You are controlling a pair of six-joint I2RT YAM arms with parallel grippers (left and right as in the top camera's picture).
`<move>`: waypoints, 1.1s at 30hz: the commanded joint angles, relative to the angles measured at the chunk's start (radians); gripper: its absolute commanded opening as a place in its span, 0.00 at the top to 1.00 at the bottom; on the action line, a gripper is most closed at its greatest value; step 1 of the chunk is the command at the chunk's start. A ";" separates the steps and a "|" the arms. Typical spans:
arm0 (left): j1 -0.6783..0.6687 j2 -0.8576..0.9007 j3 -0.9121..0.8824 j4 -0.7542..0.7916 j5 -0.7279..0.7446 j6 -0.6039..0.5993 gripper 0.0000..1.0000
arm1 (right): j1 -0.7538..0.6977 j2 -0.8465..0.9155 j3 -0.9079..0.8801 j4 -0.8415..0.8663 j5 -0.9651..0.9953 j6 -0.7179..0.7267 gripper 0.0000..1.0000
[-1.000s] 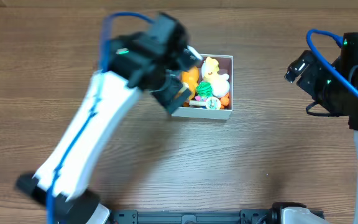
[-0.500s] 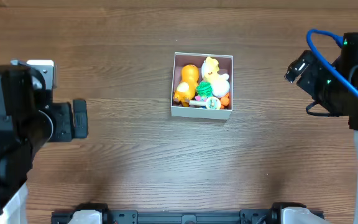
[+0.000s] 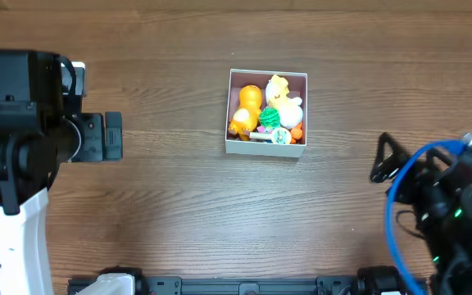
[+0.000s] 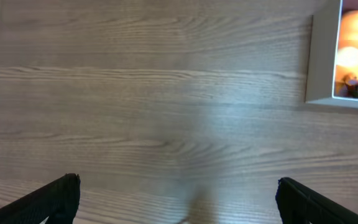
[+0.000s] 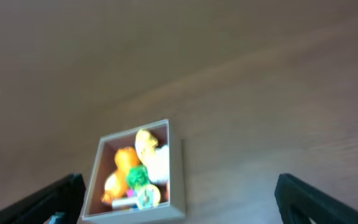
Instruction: Pack container
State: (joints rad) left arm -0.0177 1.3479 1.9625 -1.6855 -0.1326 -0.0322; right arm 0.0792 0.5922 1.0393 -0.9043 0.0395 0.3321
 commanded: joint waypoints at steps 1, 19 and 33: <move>0.008 0.029 0.004 -0.001 -0.005 -0.024 0.00 | 0.002 -0.174 -0.254 0.093 -0.041 -0.128 0.00; 0.008 0.045 0.004 -0.001 -0.005 -0.024 0.00 | -0.045 -0.589 -0.877 0.292 -0.041 -0.127 0.00; 0.008 0.045 0.004 -0.001 -0.005 -0.024 0.00 | -0.045 -0.589 -0.886 0.274 -0.041 -0.127 0.00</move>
State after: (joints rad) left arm -0.0170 1.3899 1.9621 -1.6867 -0.1326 -0.0322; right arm 0.0391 0.0147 0.1703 -0.6266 -0.0002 0.2085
